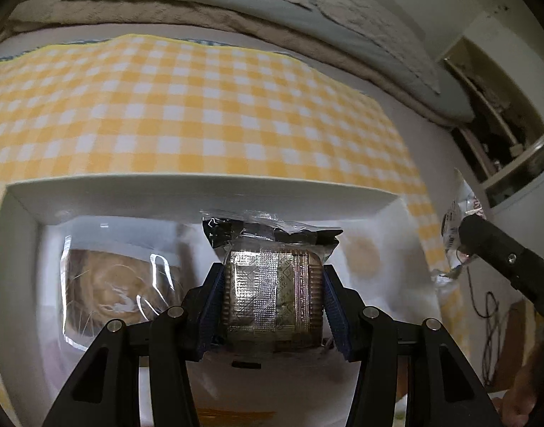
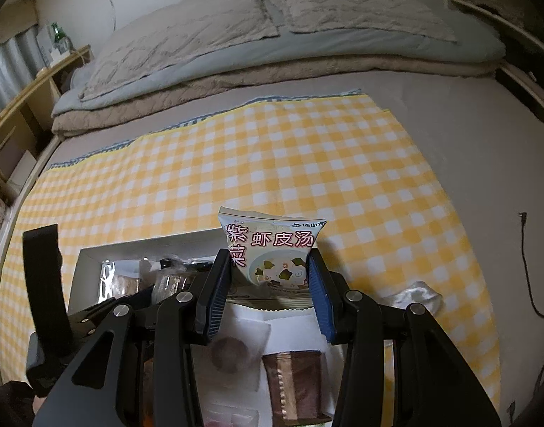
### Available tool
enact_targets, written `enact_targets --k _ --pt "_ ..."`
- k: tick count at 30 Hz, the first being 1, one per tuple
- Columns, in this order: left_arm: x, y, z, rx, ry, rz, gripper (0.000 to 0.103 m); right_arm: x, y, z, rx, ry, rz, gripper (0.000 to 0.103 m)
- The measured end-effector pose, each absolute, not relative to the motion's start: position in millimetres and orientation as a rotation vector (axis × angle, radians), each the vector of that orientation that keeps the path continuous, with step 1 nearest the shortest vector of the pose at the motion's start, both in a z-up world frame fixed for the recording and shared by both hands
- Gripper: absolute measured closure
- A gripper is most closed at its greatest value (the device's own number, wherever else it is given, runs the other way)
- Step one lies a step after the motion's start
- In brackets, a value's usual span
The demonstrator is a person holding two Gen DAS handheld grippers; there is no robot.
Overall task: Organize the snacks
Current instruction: 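Carry the dark cake with the left tool while the right tool carries the printed packet over the tray, then open both tools to release the dark cake and printed packet into the tray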
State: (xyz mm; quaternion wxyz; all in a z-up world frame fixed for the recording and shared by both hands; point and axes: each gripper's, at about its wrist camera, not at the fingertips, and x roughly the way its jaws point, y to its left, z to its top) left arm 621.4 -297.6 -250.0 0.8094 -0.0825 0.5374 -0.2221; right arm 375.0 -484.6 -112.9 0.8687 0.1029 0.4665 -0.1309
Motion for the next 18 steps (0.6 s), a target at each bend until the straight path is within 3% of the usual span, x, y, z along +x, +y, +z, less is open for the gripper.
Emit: enact_targets --k 8,10,11,12,15,18 --pt "638.5 -271.0 -251.0 -0.183 1.137 -0.400 0.050 393.3 -469.9 -124.6 0.215 1.013 -0.228 0.060" --pt "639.3 -273.1 -250.9 -0.178 1.148 -0.426 0.048 397.6 -466.0 -126.2 0.217 1.017 -0.216 0.060" --pt "638.5 -271.2 -249.6 -0.188 1.150 -0.444 0.042 399.8 -463.9 -126.6 0.219 1.019 -0.207 0.059" --pt "631.3 -268.4 -245.0 -0.196 1.148 -0.459 0.035 402.0 -461.5 -127.3 0.228 1.022 -0.192 0.057" --pt "625.0 -267.2 -234.0 -0.184 1.132 -0.492 0.032 404.9 -458.1 -131.0 0.271 1.026 -0.168 0.036" --pt "621.6 -257.3 -229.9 -0.155 1.124 -0.509 0.032 404.1 -457.1 -134.6 0.264 1.042 -0.183 0.035"
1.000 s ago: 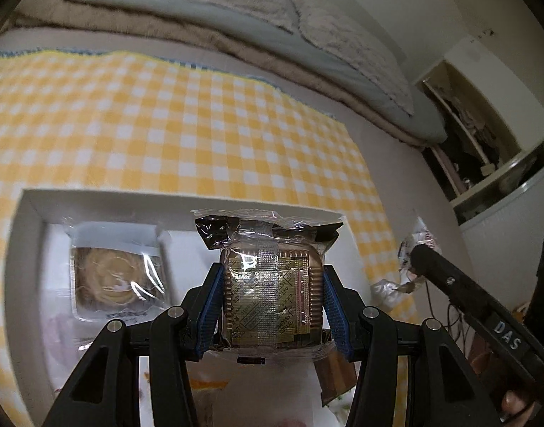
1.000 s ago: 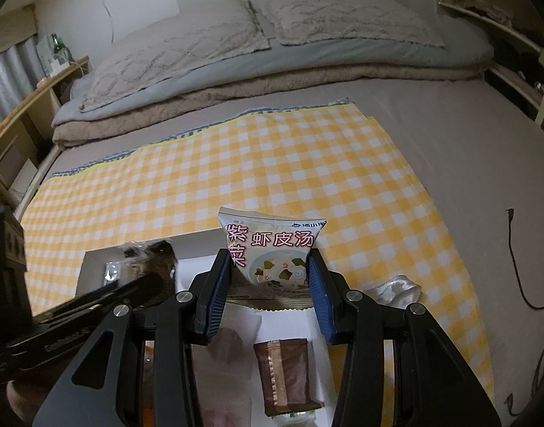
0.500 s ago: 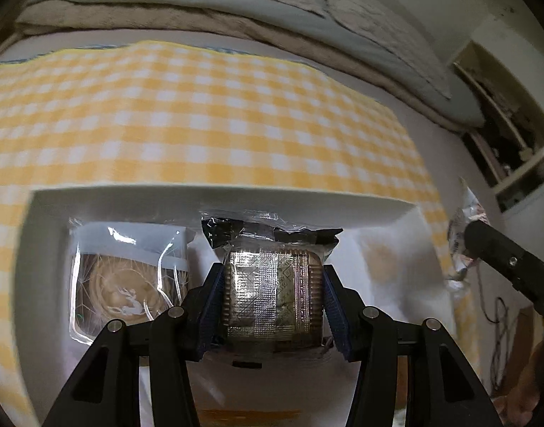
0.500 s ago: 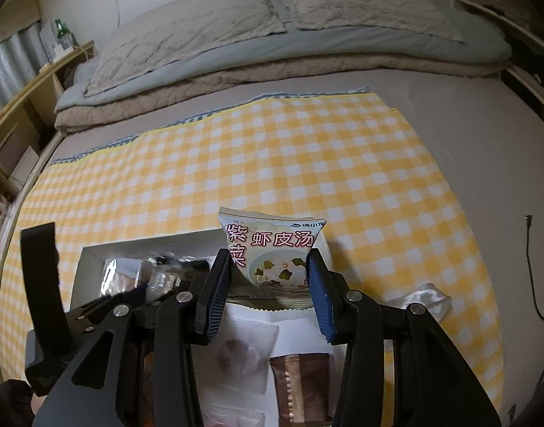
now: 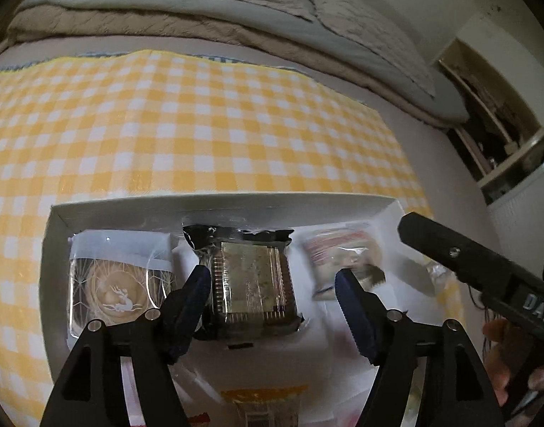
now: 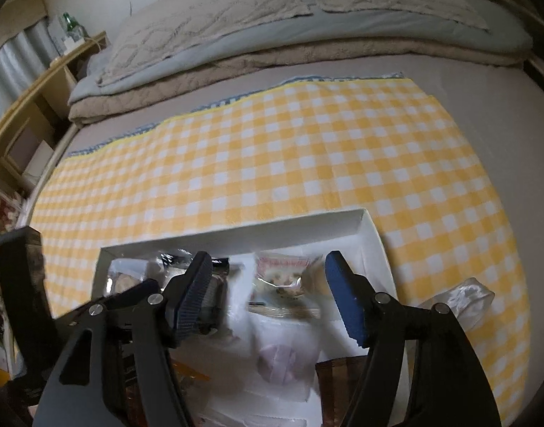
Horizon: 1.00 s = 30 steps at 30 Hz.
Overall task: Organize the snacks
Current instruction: 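Open both tools to release the dark cake and printed packet into the tray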
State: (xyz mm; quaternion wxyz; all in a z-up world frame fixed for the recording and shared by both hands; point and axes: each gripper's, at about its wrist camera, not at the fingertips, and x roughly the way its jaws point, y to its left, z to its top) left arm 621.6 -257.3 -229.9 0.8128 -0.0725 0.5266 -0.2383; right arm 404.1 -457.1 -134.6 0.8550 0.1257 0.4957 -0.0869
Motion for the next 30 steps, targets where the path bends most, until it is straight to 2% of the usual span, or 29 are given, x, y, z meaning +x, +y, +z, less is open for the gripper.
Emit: enact_targets --k 14,19,27,30 --pt "594.7 -260.3 -202.3 -0.101 1.115 -0.516 0.031 384.3 -455.9 -127.3 0.247 1.073 -0.192 0.035" --pt "581.1 -255.7 -186.9 -0.078 1.094 -0.517 0.022 376.2 -449.8 -118.2 0.234 1.065 -0.189 0.035" --pt "554.9 -233.4 -158.3 -0.037 1.060 -0.492 0.000 359.7 -440.8 -95.7 0.222 1.030 -0.181 0.035" --pt "543.4 -223.7 -144.6 -0.017 1.040 -0.475 0.000 353.1 -437.3 -87.5 0.213 1.020 -0.177 0.033"
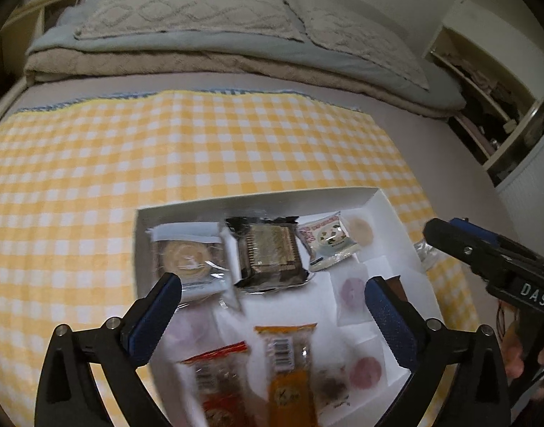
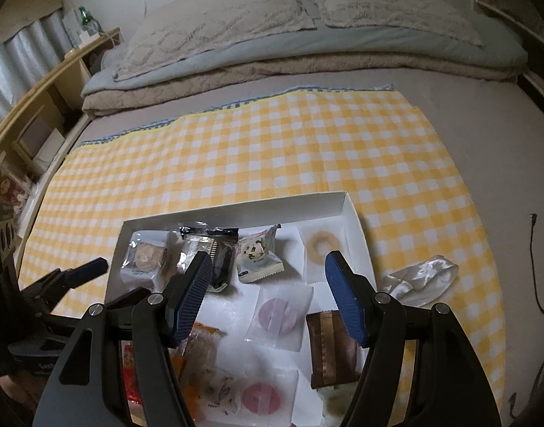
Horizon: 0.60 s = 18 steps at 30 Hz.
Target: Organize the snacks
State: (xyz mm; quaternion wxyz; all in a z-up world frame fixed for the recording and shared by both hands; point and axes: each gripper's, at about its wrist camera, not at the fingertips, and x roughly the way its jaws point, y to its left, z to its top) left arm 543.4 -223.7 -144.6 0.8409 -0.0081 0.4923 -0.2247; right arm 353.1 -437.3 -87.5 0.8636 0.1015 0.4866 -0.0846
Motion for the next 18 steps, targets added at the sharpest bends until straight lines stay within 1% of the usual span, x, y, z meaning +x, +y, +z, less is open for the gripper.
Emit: enact_targets --k 3,5,6,7,9,14,18 --pt "531.0 -213.7 -131.3 -0.004 1.027 -0.467 0.000 344.9 -434.4 -77.6 0.205 1.004 -0.176 0.021" --pt "522.4 -208.0 -122.3 0.002 1.028 -0.466 0.000 339.0 -432.5 -69.0 0.195 0.982 -0.179 0.018" --pt "517.5 -204.3 -116.5 0.003 1.027 -0.465 0.000 336.7 -432.6 -66.1 0.193 0.976 -0.179 0.015" --pt "512.9 -200.7 -111.1 0.007 1.027 -0.459 0.000 333.0 -431.7 -61.2 0.194 0.962 -0.181 0.009" --pt "506.7 -192.7 -96.6 0.008 1.016 -0.446 0.000 326.7 -429.9 -52.8 0.197 0.936 -0.179 0.000" --pt "486.1 -174.1 -55.3 -0.019 0.961 -0.448 0.000 309.7 -417.6 -32.0 0.166 0.890 -0.158 0.000" --pt "457.2 -156.4 -21.8 0.009 0.888 -0.429 0.000 294.7 -411.2 -16.5 0.167 0.853 -0.162 0.000"
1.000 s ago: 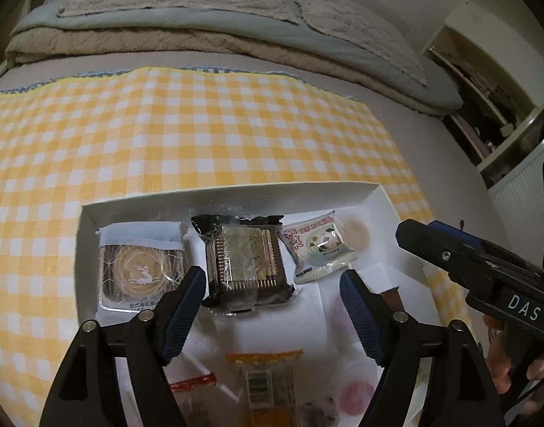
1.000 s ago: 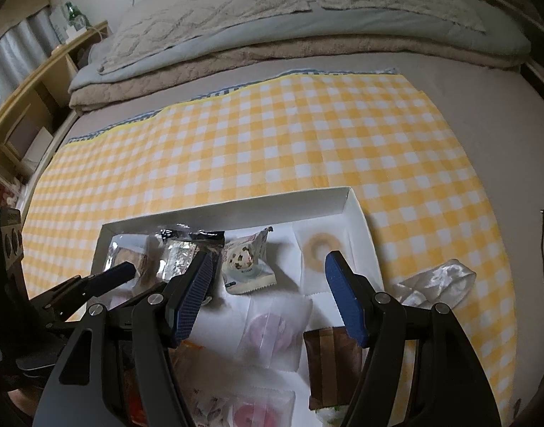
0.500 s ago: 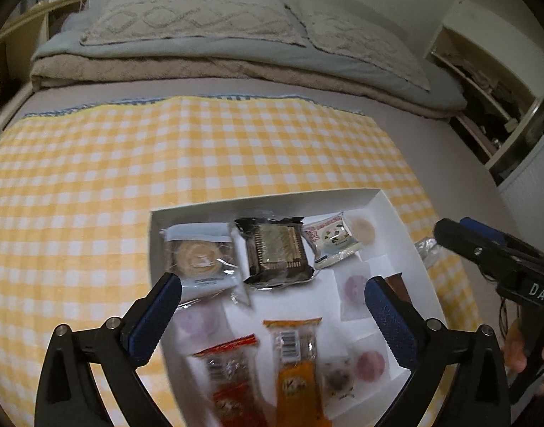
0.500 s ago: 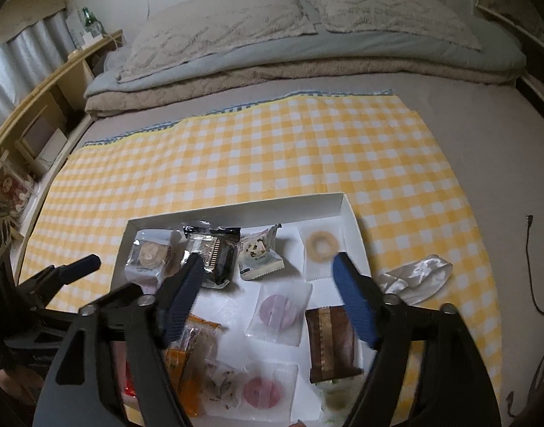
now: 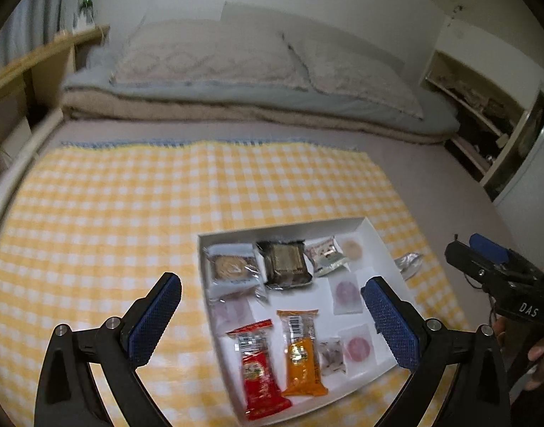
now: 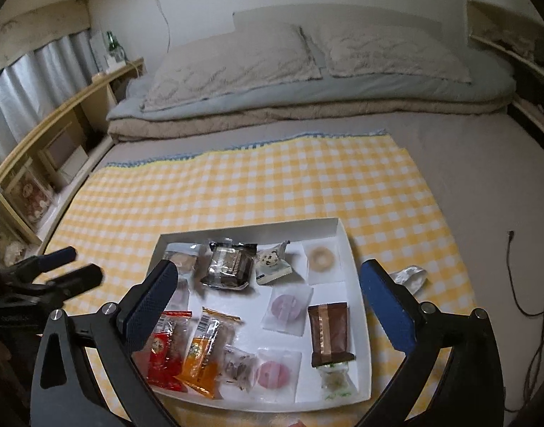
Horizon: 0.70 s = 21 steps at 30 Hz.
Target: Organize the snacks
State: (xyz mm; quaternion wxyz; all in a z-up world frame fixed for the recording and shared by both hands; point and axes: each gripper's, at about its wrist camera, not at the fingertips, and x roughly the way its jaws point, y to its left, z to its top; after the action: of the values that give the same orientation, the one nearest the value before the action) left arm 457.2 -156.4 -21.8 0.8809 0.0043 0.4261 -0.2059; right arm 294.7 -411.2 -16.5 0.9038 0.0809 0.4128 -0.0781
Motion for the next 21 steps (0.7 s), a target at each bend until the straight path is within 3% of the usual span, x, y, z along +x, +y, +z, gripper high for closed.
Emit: enact_targets --k 14,21 --pt "321.8 -116.3 51.6 0.042 0.653 -0.296 0.000 219.6 -376.4 39.6 0.099 0.709 -0.148 0.000" --pt "254.7 -90.5 53.1 0.022 0.583 -0.300 0.000 183.9 -354.7 49.8 0.070 0.642 -0.161 0.000"
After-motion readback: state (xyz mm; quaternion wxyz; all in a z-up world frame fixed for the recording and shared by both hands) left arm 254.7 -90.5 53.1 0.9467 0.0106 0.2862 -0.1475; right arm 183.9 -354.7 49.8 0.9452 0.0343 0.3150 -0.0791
